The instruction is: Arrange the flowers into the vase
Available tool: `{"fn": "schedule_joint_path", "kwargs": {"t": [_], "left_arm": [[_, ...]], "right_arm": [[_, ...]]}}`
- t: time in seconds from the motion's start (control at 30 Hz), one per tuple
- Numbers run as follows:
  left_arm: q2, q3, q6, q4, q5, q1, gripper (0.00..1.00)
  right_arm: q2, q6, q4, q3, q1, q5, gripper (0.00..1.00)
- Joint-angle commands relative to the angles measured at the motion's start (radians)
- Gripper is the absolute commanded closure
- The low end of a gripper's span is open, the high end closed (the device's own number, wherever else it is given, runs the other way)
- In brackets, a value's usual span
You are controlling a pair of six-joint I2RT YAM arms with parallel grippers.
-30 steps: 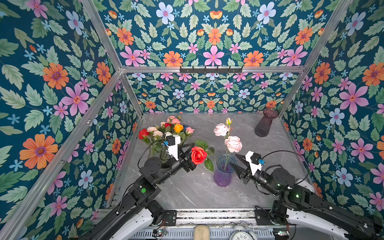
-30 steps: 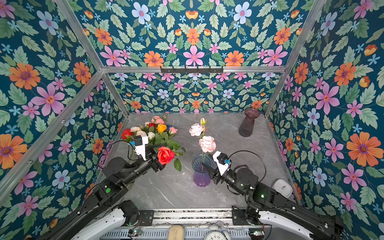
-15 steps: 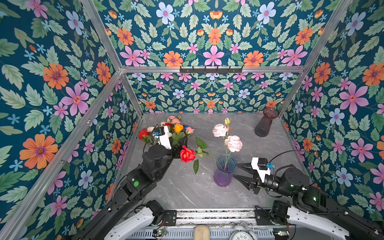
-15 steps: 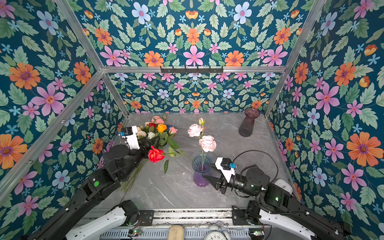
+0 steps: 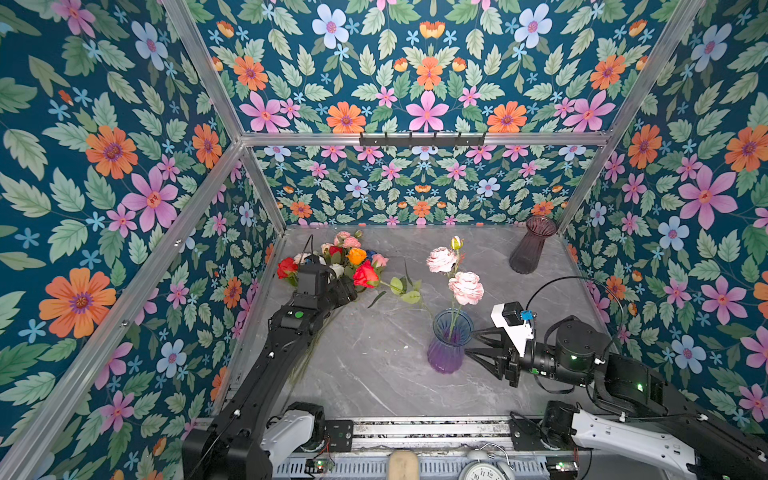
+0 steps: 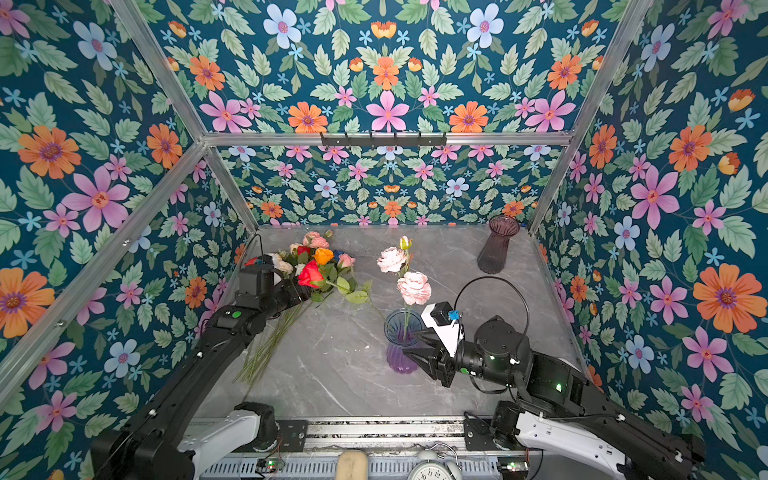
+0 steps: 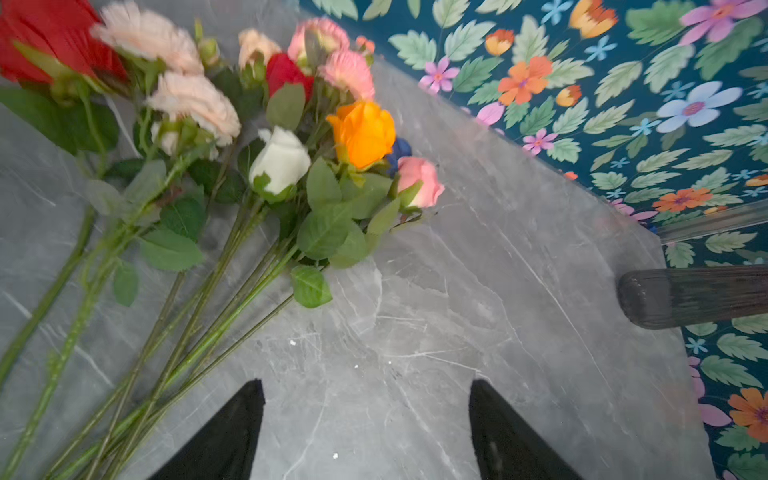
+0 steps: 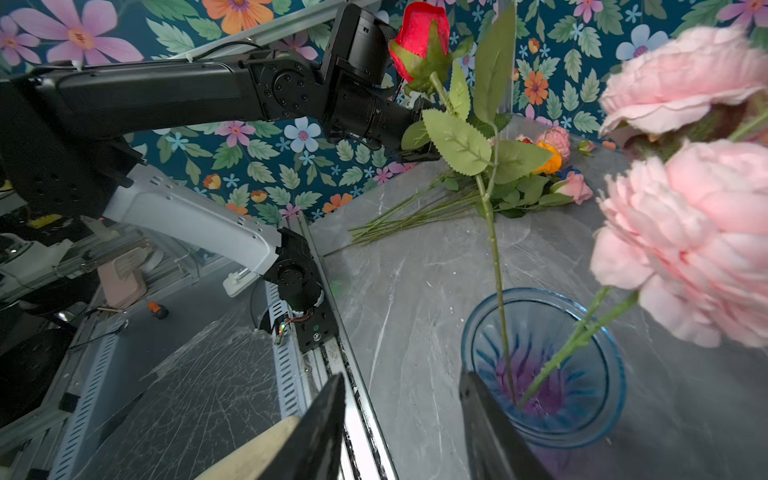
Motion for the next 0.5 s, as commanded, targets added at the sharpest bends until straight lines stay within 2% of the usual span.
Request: {"fn": "schedule_joint_path", "kwargs": {"t": [0.0, 0.13, 0.2, 0.23, 0.33, 0.47], "left_arm": [[0.044, -0.031, 0.000, 0.048, 0.056, 0.057, 0.21], [0.122, -0.053, -0.017, 0.020, 0.000, 0.128, 0.13], [0.167, -0.045, -0.037, -0.010, -0.060, 0.131, 0.02], [0.183, -0.042, -0.053, -0.029, -0.101, 0.131, 0.01], [0.209, -0.031, -0.083, -0.094, -0.228, 0.131, 0.01], [0.173, -0.080, -0.100, -0.131, -0.367, 0.132, 0.01]], "right_arm": [[0.038, -0.012, -0.097, 0.044, 0.000, 0.072, 0.54], [0.063, -0.044, -0.083, 0.072, -0.001, 0.095, 0.54], [0.085, -0.063, -0.098, 0.104, -0.017, 0.101, 0.54], [0.096, -0.068, -0.109, 0.120, -0.030, 0.093, 0.53], [0.124, -0.079, -0.122, 0.146, -0.094, 0.006, 0.47], [0.121, -0.079, -0.087, 0.125, -0.177, -0.125, 0.46]]}}
